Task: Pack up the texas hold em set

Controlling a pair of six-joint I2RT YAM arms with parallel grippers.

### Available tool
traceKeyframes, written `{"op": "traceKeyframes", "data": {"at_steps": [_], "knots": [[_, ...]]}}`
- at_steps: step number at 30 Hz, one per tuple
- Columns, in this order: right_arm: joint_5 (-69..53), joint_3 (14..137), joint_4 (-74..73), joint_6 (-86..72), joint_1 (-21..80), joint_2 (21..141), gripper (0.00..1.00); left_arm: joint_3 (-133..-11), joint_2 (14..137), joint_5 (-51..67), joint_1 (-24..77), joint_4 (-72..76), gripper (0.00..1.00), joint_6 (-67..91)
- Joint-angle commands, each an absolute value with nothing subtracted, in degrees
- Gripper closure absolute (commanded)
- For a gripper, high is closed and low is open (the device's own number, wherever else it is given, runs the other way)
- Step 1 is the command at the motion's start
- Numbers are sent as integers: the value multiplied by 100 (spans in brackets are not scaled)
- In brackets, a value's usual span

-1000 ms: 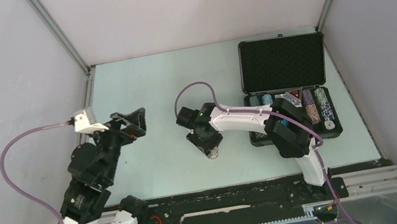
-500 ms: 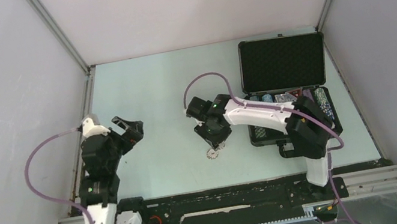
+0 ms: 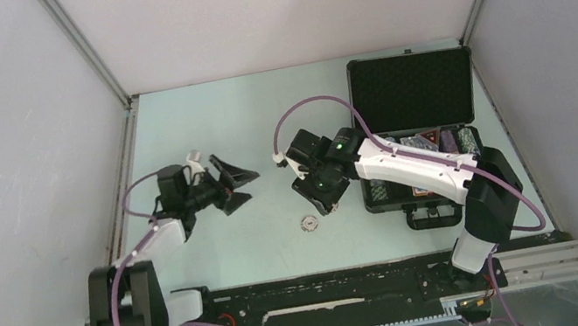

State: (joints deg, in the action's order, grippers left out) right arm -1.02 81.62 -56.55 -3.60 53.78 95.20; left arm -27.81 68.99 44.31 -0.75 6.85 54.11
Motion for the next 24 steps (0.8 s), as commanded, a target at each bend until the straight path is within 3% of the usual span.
{"op": "traceKeyframes", "data": {"at_steps": [1, 7, 17, 24], "knots": [[-230, 8650, -5909, -119, 5435, 9386, 100, -3051, 7576, 5488, 668, 2086, 3, 5902], [-142, 9033, -6050, -53, 5609, 9526, 100, -3432, 8301, 5992, 1666, 2476, 8, 5891], [-52, 9044, -5930, -54, 5807, 9543, 100, -3794, 8558, 6214, 2161, 2681, 13, 6059], [0, 9051, -5856, -58, 5823, 9597, 100, -3825, 8615, 6391, 2339, 2743, 21, 5993]]}}
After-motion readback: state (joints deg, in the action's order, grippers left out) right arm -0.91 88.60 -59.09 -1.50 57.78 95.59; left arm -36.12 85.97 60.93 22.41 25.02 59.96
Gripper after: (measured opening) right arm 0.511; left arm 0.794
